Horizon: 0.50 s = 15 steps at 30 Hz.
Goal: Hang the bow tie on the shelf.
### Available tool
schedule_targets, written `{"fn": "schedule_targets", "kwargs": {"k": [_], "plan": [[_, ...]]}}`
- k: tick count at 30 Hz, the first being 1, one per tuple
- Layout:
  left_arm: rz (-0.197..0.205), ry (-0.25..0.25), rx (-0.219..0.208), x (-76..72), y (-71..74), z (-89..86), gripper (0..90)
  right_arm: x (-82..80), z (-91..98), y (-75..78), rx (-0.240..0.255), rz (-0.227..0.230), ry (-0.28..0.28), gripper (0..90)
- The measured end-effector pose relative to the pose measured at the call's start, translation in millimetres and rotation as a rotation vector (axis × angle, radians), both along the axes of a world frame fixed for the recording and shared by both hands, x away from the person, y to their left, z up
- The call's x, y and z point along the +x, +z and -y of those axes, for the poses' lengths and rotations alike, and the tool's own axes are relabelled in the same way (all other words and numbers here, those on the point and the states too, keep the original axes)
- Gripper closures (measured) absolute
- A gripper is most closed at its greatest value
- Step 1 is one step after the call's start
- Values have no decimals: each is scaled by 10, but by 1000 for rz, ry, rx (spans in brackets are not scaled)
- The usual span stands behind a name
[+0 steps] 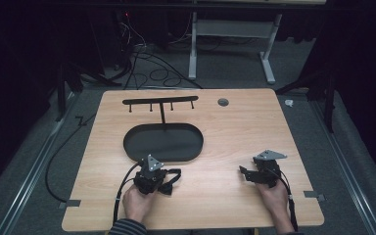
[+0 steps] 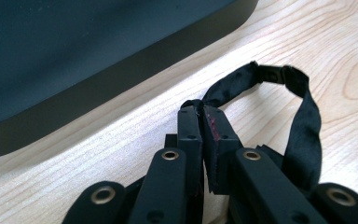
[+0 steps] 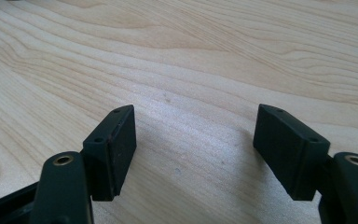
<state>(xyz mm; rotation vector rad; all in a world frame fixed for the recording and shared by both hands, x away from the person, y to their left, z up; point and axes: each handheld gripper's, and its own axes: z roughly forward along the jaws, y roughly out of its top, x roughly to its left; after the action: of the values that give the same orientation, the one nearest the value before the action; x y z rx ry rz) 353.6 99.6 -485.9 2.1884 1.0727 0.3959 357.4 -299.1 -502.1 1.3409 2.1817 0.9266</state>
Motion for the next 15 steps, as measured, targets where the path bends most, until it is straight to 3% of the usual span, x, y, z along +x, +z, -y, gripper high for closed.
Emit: {"fn": "schedule_targets", "kwargs": {"k": [15], "plan": [[72, 4, -43, -63, 276, -84, 871, 0, 1, 0, 2, -1, 0, 314]]}}
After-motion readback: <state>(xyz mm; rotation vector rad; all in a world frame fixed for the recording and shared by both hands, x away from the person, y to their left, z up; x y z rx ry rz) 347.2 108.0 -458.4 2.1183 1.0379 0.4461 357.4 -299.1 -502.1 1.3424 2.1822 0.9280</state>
